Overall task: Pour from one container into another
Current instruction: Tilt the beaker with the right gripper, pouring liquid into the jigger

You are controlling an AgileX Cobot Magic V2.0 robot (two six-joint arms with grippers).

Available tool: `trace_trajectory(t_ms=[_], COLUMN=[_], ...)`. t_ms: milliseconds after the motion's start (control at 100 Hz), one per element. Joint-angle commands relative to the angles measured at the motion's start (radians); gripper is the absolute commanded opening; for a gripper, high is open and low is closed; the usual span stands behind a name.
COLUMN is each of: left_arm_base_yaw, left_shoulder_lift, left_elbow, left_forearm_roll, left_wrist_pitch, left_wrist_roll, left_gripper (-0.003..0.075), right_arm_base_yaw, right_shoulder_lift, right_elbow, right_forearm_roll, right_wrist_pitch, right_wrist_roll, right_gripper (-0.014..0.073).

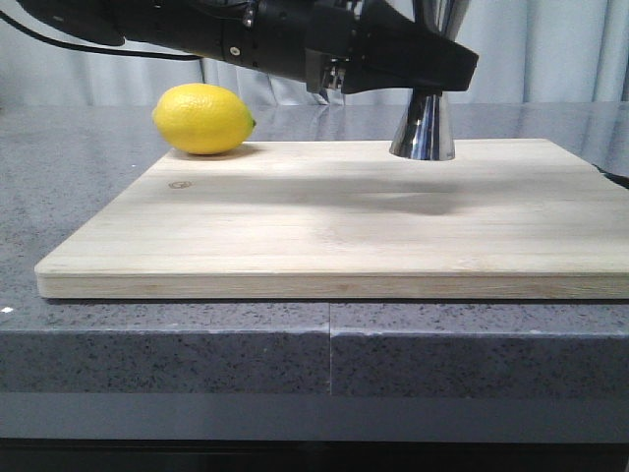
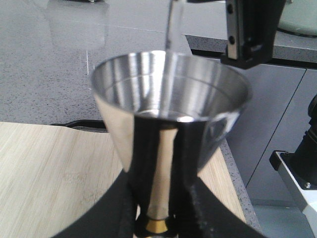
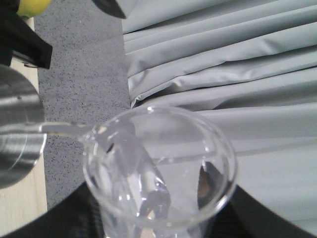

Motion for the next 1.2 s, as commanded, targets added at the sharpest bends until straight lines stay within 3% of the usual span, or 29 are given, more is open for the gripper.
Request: trace_trajectory(t_ms=[0,1190], left_arm_base_yaw=[-0.008,-0.008], left_shoulder_lift=[-0.066,-0.066], left_elbow=[-0.032,-0.032], left_forearm_roll=[-0.072,-0.072], left_wrist_pitch=[0.11,0.11], left_wrist_roll=[-0.007,-0.007], left_gripper=[-0.0021,-0.0021], right_arm_base_yaw=[0.001,0.001], right_shoulder_lift=[-0.03,-0.03], right_elbow=[-0.037,-0.037], right_forearm_roll=[-0.024,-0.125], right_wrist_pitch=[-0.005,-0.005], right_wrist_roll=[-0.005,-0.005], right_gripper=[0.0271,0.0271])
